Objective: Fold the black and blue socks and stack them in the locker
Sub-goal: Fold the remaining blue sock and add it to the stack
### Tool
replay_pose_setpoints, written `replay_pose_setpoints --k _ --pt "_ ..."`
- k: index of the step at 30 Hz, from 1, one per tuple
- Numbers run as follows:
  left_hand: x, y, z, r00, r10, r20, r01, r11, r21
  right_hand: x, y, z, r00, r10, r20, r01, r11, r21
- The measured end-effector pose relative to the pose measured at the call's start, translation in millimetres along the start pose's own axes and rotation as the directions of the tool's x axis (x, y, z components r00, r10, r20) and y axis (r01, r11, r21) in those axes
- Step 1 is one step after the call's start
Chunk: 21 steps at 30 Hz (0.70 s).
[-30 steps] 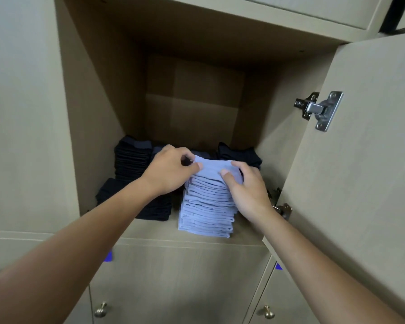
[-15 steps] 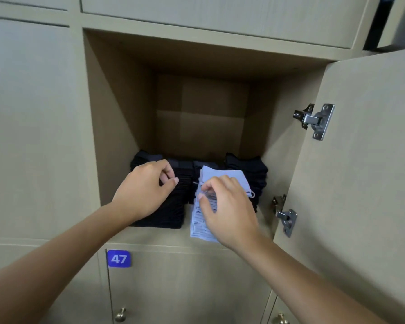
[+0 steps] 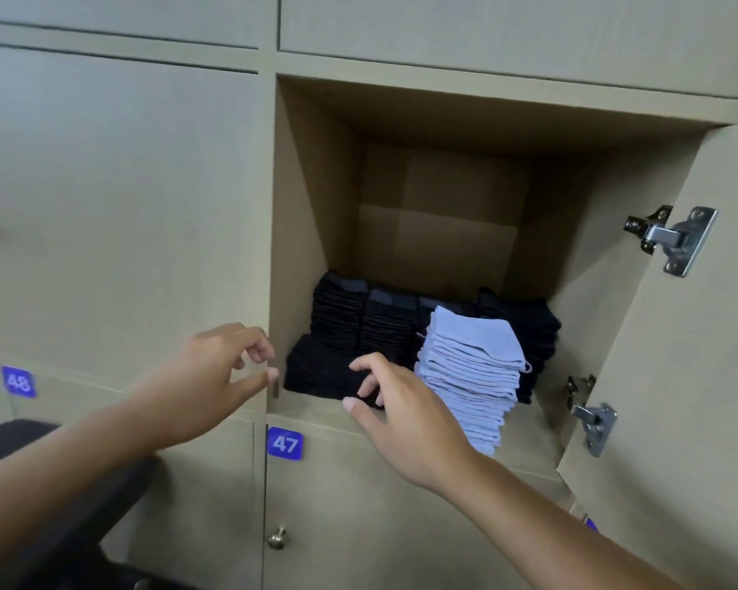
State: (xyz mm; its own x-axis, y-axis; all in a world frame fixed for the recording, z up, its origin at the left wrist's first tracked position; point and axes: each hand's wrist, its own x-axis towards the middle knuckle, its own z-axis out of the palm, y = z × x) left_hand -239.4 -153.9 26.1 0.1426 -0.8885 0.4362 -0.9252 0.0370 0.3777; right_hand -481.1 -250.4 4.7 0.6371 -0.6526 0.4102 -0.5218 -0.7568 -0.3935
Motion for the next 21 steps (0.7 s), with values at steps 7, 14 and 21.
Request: replay_pose_setpoints --k 7,14,21 --pt "-26.1 -46.6 -33.2 0.99 -0.137 -0.027 0.138 0.99 0.034 14.0 -17.0 25.7 0.992 -0.076 0.104 0.07 0.995 0.066" --pt "-51.3 -93.9 -43.1 0.96 -0.279 -0.006 0.278 0.958 0.064 23.1 -46.8 64.7 0.952 -0.212 0.221 0.204 0.977 0.061" --pt "-68.7 -121.4 -42.7 0.933 -0.357 0.05 0.353 0.932 0.079 26.9 -72.4 89.1 0.905 -0.266 0.332 0.258 0.964 0.069"
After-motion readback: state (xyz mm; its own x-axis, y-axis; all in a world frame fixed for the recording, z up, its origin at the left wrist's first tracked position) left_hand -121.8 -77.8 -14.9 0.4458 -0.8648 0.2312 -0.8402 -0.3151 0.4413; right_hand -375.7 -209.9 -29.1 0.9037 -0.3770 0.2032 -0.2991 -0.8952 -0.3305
